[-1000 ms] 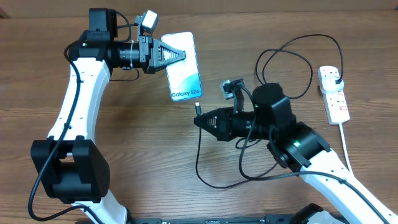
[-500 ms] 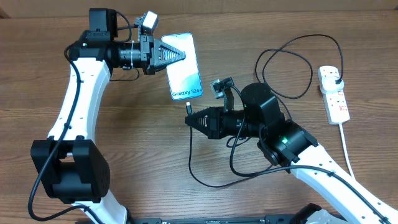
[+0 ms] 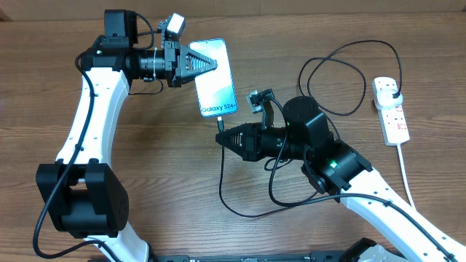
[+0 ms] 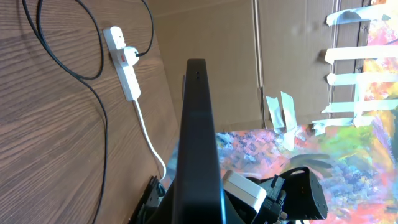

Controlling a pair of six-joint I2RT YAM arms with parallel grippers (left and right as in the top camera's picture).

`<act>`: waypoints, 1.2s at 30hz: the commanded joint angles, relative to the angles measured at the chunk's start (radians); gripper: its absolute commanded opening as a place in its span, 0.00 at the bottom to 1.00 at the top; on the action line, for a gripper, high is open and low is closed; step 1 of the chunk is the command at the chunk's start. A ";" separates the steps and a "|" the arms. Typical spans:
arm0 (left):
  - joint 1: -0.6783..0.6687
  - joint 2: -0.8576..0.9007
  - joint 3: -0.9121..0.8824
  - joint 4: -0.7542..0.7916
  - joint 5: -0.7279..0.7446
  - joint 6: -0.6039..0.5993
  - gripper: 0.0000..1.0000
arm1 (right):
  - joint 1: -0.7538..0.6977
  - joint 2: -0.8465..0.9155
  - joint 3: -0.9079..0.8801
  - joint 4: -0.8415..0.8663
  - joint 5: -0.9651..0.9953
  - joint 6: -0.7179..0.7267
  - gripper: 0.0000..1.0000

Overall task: Plug charger to phone and switch on socket
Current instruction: 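Push the USB-C plug up into the phone's bottom port with the right gripper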

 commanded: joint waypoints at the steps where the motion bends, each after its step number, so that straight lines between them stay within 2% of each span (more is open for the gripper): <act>1: -0.007 0.001 0.008 0.005 0.058 -0.010 0.04 | 0.005 -0.003 0.001 0.011 0.019 0.001 0.04; 36: -0.007 0.001 0.008 0.007 0.117 -0.010 0.04 | 0.003 -0.003 0.001 0.047 0.019 0.001 0.04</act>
